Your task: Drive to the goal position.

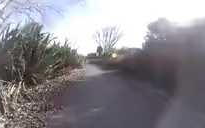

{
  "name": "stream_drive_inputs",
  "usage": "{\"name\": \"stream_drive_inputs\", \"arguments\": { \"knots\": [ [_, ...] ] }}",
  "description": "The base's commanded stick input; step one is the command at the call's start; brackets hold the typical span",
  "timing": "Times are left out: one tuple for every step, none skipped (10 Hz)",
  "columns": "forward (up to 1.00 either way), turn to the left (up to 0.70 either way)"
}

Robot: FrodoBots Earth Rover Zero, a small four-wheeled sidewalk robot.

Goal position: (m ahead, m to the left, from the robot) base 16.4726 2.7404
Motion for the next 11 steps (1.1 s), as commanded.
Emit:
{"name": "stream_drive_inputs", "arguments": {
  "knots": [
    [0.45, 0.0],
    [0.45, 0.0],
    [0.45, 0.0],
    [0.45, 0.0],
    [0.45, 0.0],
    [0.45, 0.0],
    [0.45, 0.0],
    [0.45, 0.0],
    [0.45, 0.0],
    [0.45, 0.0],
    [0.45, 0.0]
  ]
}}
